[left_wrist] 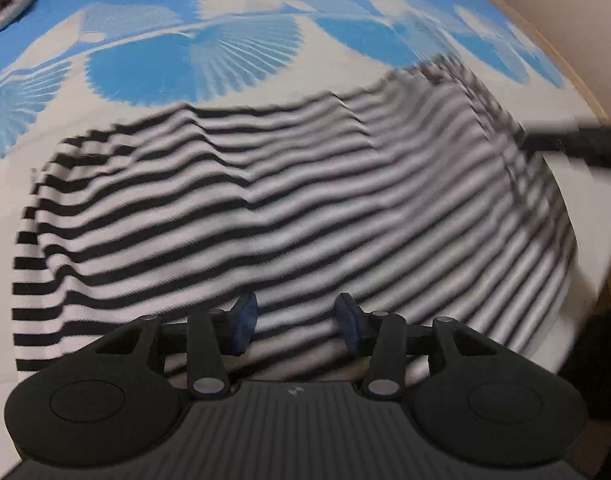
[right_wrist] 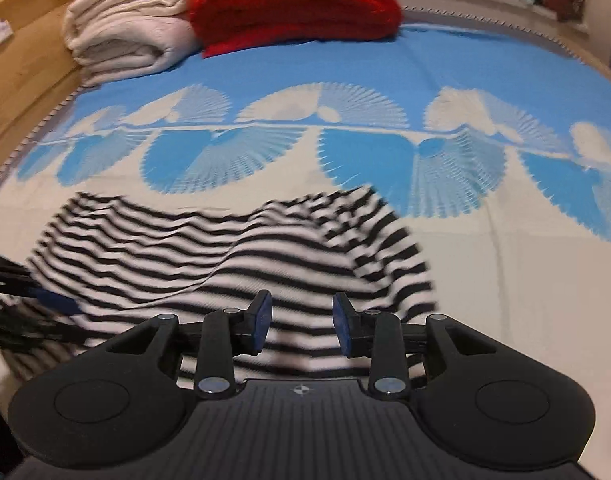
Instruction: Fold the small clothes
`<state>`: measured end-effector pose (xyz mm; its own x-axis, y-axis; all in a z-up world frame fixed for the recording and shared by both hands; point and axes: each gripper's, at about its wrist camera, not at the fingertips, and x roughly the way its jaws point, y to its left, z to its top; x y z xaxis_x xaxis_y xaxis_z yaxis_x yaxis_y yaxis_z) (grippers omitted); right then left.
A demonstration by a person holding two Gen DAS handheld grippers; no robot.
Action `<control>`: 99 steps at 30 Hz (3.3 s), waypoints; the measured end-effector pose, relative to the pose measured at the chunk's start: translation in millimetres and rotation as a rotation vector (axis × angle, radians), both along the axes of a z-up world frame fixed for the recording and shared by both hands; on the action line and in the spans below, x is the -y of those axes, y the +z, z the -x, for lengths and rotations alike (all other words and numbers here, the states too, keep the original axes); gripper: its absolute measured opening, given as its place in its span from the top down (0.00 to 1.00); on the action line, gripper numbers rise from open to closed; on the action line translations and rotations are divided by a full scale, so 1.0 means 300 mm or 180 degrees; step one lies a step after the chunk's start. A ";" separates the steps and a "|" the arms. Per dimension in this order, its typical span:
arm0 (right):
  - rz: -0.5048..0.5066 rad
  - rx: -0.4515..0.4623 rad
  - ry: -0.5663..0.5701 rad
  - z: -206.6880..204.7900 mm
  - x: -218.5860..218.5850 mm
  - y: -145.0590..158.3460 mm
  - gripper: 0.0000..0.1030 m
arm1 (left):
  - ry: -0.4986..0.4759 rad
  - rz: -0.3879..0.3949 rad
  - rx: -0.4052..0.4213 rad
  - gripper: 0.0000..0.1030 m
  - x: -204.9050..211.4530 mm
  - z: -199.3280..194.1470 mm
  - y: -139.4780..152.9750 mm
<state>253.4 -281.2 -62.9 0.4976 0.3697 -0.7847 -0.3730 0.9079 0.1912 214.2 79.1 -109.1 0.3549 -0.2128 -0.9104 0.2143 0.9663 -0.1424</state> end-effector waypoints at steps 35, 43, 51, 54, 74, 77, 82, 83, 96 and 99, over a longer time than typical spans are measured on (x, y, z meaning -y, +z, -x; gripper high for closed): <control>0.0162 -0.0081 -0.0136 0.090 -0.130 -0.014 0.62 | 0.0814 0.0197 0.0880 0.58 -0.476 0.407 0.295; 0.0967 -0.0793 -0.0650 0.180 0.102 -0.163 0.58 | 0.0872 0.0220 0.0916 0.58 -0.401 0.504 0.305; 0.0195 0.0239 -0.0705 0.318 0.191 0.137 0.58 | 0.1225 0.0304 0.1003 0.58 -0.384 0.615 0.296; -0.0175 0.0554 -0.0774 0.410 0.217 0.240 0.57 | 0.1332 0.0209 0.0999 0.58 -0.379 0.646 0.302; -0.0316 0.0424 -0.0978 0.471 0.152 0.153 0.56 | 0.2344 0.1499 -0.0065 0.54 -0.510 0.632 0.011; -0.0268 0.0513 -0.0941 0.466 0.134 0.158 0.56 | 0.2558 0.1609 -0.0135 0.49 -0.542 0.605 -0.030; -0.0247 0.0492 -0.0985 0.456 0.134 0.152 0.56 | 0.2940 0.1863 -0.0060 0.49 -0.590 0.585 -0.081; -0.0245 0.0487 -0.1004 0.454 0.137 0.150 0.56 | 0.2960 0.1875 -0.0022 0.49 -0.592 0.579 -0.084; -0.0268 0.0538 -0.1314 0.429 0.148 0.156 0.56 | 0.2665 0.1296 0.0686 0.93 -0.572 0.651 0.083; -0.0276 0.0538 -0.1393 0.417 0.146 0.157 0.57 | 0.2806 0.0953 0.0690 0.93 -0.597 0.701 0.108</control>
